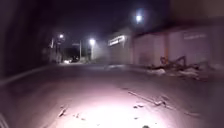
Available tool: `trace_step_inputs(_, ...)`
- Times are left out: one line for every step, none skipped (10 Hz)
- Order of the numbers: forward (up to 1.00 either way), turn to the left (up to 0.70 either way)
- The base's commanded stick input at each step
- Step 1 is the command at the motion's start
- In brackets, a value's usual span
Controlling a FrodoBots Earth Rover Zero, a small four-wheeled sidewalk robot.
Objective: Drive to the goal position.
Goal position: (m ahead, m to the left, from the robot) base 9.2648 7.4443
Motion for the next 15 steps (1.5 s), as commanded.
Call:
trace_step_inputs(0.70,0.01)
trace_step_inputs(0.70,0.01)
trace_step_inputs(0.70,0.01)
trace_step_inputs(0.70,0.01)
trace_step_inputs(0.70,0.01)
trace_step_inputs(0.70,0.01)
trace_step_inputs(0.70,0.01)
trace_step_inputs(0.70,0.01)
trace_step_inputs(0.70,0.01)
trace_step_inputs(0.70,0.01)
trace_step_inputs(0.70,0.01)
trace_step_inputs(0.70,0.01)
trace_step_inputs(0.70,0.01)
trace_step_inputs(0.70,0.01)
trace_step_inputs(0.70,0.01)
